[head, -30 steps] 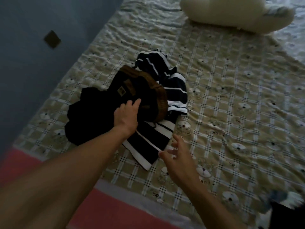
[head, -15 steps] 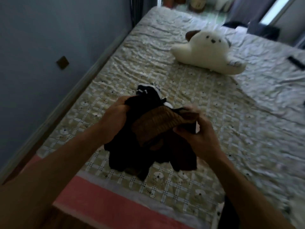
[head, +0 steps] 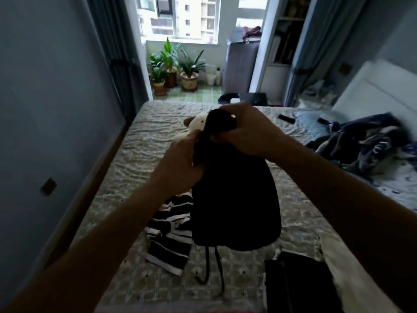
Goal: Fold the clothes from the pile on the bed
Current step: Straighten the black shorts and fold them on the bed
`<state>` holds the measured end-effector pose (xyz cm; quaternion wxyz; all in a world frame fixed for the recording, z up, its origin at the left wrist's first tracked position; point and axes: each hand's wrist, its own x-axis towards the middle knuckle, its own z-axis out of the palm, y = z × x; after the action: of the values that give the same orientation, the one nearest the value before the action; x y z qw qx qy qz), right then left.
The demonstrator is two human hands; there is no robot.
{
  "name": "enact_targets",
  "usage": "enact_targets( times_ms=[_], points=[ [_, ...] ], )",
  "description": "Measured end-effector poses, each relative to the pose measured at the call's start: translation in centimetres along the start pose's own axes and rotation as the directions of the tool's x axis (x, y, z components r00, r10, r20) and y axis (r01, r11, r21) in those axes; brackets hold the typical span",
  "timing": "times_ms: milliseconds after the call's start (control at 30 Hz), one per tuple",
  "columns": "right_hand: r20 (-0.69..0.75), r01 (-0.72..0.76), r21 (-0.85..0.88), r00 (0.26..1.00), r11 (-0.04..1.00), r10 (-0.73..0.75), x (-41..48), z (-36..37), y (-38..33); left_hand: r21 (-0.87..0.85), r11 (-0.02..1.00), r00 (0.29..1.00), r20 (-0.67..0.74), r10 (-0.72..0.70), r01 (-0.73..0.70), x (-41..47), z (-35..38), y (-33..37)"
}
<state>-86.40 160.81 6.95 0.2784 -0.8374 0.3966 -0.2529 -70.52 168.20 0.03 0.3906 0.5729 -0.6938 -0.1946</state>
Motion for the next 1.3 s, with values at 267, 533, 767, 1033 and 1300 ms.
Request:
enact_targets(
  times_ms=[267,533,767,1033,1300],
  points=[
    [-0.203,-0.096,-0.581,0.979,0.808,-0.03,-2.3,-11.6,4.7,0.303,0.951,0.976,-0.216,0.007,0.06,5.7,-6.4,7.9],
    [-0.16,-0.303,-0.302,0.951,0.904,0.265,-2.5,-20.1,8.8,0.49,0.812,0.927,-0.344,-0.153,0.316,8.7,-12.0,17.4],
    [-0.032,-0.257,0.205,0.963,0.944,0.269,-1.3,-24.6,4.3,0.443,0.713,0.839,-0.309,-0.448,0.543,8.5,-14.2,18.7],
    [0.254,-0.029,-0.054,0.966,0.998,0.042,-1.5,-22.7,-2.7,0.185,0.906,0.922,-0.158,-0.354,0.38,8.8,-12.3,21.2],
    [0.014,0.248,-0.059,0.969,0.967,-0.248,0.1,-16.5,-6.0,0.449,0.89,0.996,-0.078,-0.047,0.077,9.5,-7.9,21.9]
  ],
)
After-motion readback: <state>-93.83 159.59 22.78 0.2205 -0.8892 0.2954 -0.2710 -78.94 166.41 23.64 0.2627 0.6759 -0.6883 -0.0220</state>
